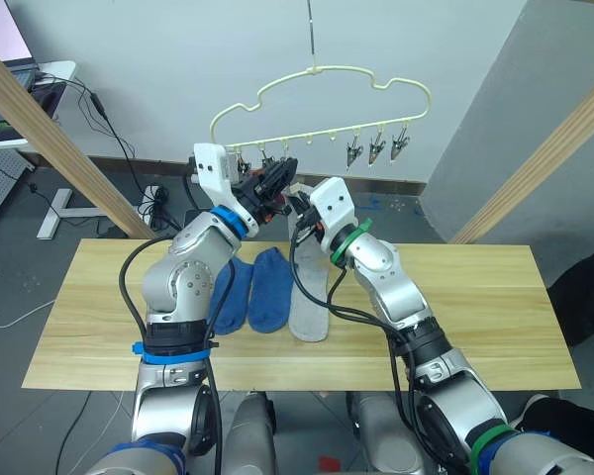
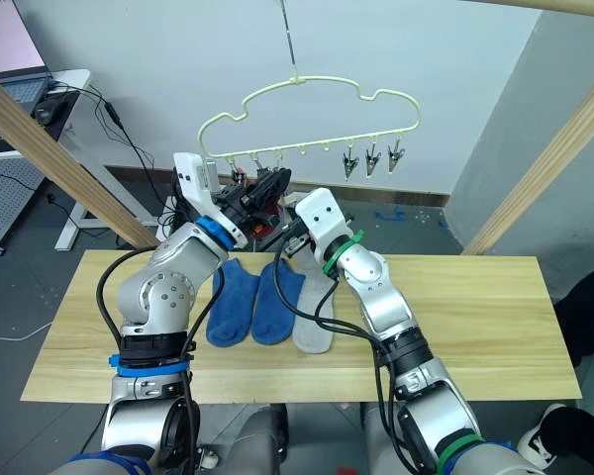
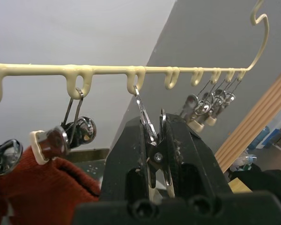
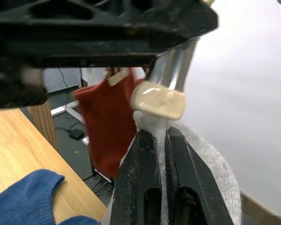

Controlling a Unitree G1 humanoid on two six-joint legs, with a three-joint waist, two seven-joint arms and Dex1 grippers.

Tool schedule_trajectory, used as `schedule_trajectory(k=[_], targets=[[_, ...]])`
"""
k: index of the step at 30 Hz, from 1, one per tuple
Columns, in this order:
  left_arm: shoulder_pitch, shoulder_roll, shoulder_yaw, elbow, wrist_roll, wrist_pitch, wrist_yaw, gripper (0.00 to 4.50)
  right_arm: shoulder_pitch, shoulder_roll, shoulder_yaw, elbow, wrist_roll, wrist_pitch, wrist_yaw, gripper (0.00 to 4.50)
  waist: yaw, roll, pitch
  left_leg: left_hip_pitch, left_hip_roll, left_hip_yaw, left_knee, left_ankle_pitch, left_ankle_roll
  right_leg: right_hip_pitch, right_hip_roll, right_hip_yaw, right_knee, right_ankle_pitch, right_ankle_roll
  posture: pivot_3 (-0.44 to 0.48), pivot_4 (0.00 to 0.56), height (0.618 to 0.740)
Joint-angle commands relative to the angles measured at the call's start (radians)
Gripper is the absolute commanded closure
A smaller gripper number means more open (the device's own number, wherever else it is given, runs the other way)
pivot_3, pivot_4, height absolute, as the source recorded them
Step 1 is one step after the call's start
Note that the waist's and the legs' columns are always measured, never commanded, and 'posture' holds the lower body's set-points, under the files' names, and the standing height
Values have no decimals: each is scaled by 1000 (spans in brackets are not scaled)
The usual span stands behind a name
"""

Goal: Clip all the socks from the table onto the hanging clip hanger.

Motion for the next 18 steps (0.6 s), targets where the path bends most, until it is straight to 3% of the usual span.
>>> schedule_trajectory(k=[1,18], targets=[[3,3,-2,-45,-14,-8,-13,4248,-30,13,-1,-38,22,13,17,4500,0,0,0,0,0,0,0,0,0,0,0,0,0,0,0,-197,277,689],[30,18,-35,-29,51,-76,-27,4248,-29,20,-17,-102,46,31,20,4500,-1,0,0,0,0,0,0,0,0,0,0,0,0,0,0,-203,274,689]])
